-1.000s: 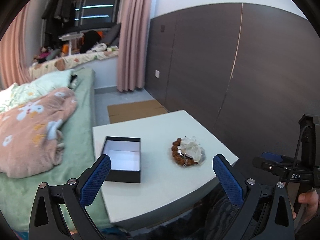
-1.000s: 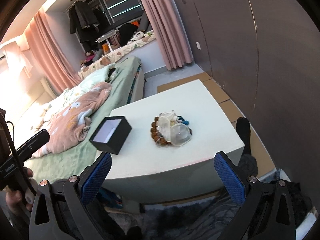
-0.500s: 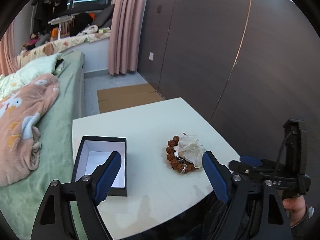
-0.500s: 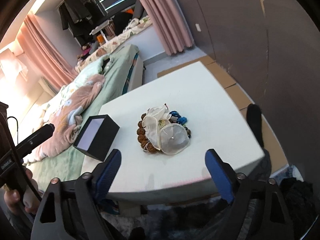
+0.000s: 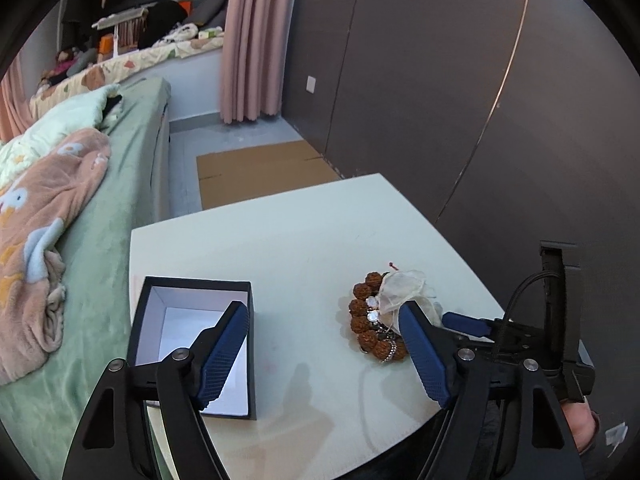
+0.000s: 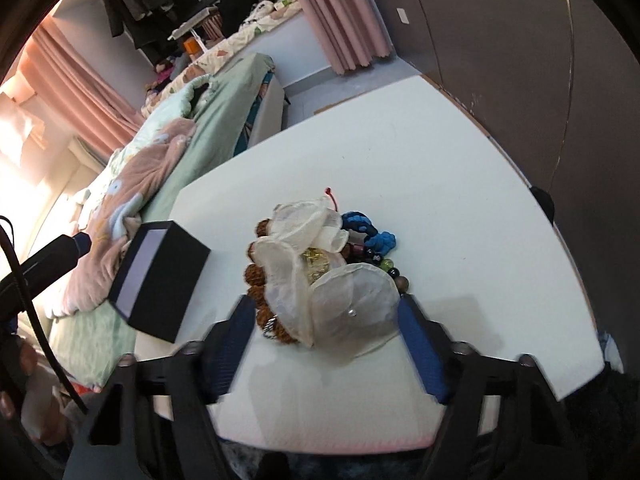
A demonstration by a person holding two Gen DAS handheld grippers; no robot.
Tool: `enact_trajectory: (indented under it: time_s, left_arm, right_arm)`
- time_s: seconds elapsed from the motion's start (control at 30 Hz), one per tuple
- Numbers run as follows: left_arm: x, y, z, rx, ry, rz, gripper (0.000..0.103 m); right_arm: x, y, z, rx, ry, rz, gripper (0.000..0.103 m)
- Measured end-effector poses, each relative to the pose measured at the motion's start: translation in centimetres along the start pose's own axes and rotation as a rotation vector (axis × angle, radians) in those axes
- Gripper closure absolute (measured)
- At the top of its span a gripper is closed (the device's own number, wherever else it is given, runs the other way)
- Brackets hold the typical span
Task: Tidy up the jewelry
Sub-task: 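Reach the left tool down to the brown bead bracelet, then close the left tool on the brown bead bracelet and lift it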
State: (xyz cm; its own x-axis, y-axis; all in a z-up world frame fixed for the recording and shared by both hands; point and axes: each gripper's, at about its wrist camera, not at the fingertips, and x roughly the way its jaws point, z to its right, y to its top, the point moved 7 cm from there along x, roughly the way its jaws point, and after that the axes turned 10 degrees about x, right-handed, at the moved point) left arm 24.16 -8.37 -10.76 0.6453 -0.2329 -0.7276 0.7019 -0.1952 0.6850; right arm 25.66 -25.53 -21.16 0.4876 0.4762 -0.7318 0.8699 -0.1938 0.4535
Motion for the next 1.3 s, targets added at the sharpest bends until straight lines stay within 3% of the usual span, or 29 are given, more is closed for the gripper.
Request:
enact_trajectory:
  time_s: [0.03, 0.1, 0.13, 0.33, 0.47, 0.63, 0.83, 1.0, 1.3]
  left_arm:
    - [0.5, 0.0, 0.0, -0.002, -0.002, -0.013, 0.025]
    - [1.3, 0.2, 0.1, 0.0, -0.006, -0.034, 0.025]
    - [1.7, 0.3, 0.3, 0.006, -0.007, -0.04, 0.025]
    - [4.8, 0.8, 1.4, 0.016, -0.042, -0.091, 0.025]
    - [7.1, 0.9, 1.8, 0.008, -0.057, -0.148, 0.042]
    - [9.2, 0.4, 2.0, -0.018, -0.068, -0.211, 0.048]
    - [10.4, -0.9, 2.4, -0.006, -0.063, -0.229, 0.05]
    - [11.5, -2.3, 2.6, 0.011, -0.056, -0.254, 0.058]
    - [12.0, -2.6, 2.6, -0.081, -0.164, -0.257, 0.061]
  right_arm:
    - [0.2, 0.0, 0.2, 0.006, 0.004, -0.004, 0.055]
    - [0.4, 0.1, 0.7, 0.016, 0.017, -0.012, 0.092]
    - [0.1, 0.1, 0.9, 0.025, 0.035, -0.004, 0.097]
    - [-2.4, 1.2, 1.8, 0.033, 0.084, 0.07, 0.097]
    - [-4.4, 1.9, 2.7, 0.056, 0.097, 0.118, 0.097]
    - [-6.4, 2.3, 3.8, 0.082, 0.102, 0.157, 0.097]
    - [-6.2, 2.1, 4.2, 0.093, 0.094, 0.154, 0.097]
    - [-5.7, 1.7, 4.2, 0.093, 0.086, 0.14, 0.097]
    - [-5.8, 1.3, 3.5, 0.086, 0.061, 0.135, 0.098]
